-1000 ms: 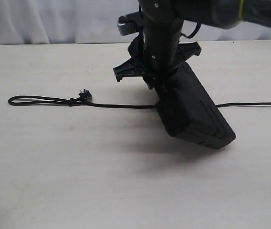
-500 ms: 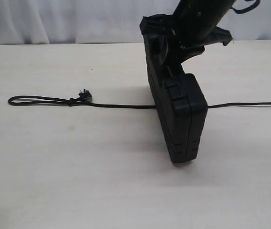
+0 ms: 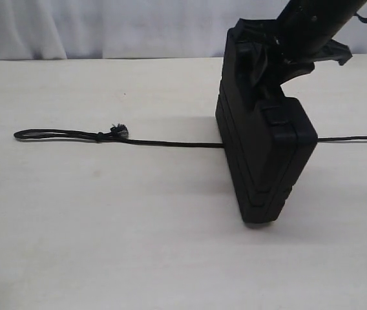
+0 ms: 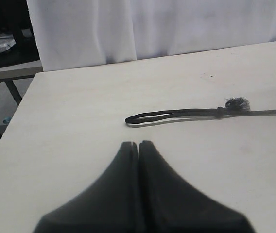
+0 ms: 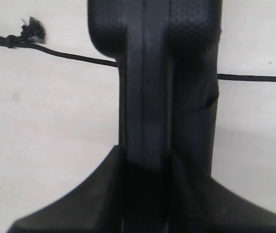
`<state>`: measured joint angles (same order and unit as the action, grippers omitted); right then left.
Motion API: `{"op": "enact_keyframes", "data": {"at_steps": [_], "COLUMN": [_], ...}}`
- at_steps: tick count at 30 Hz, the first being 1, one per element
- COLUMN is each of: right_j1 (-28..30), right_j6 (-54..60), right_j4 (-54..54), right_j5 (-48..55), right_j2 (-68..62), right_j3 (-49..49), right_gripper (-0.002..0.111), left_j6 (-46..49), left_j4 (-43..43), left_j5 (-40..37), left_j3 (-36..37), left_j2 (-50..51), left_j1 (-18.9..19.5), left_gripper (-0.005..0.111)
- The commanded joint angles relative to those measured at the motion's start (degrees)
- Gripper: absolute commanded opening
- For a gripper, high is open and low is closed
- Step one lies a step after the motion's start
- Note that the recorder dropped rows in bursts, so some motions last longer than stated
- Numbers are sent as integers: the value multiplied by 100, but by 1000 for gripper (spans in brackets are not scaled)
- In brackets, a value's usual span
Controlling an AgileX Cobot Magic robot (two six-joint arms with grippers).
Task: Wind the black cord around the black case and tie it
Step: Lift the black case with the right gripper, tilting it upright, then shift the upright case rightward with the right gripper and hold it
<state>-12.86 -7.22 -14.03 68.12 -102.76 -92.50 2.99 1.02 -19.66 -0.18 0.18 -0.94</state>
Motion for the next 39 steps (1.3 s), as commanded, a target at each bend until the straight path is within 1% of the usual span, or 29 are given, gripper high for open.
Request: {"op": "enact_keyframes", "data": {"at_steps": [1,10,12,16,18,33,39], "right_j1": [35,10,10,10,10,10,10], "right_j6": [36,53,53,53,53,53,96], "right_j4": [602,814,942,1137,1152,1194,1194], "right_j5": [-59,-428,-481,-481,-481,-534,-568], "right_j2": [55,55,55,55,55,104,216], "right_j3": [19,19,19,19,19,19,7], "right_gripper": [4,5,9,24,29,29,35], "left_j6": [3,3,3,3,3,3,3], "left_j4": [-37,-37,-37,-37,-37,-37,-37], "left_j5": [72,72,72,72,72,72,72], "left_j3": [18,18,18,18,18,18,18], "left_j2": [-18,-18,-18,-18,-18,-18,-18], "left_j1": [-44,-44,-44,-44,-44,-44,-44], "left_gripper": [0,0,0,0,0,0,0]}}
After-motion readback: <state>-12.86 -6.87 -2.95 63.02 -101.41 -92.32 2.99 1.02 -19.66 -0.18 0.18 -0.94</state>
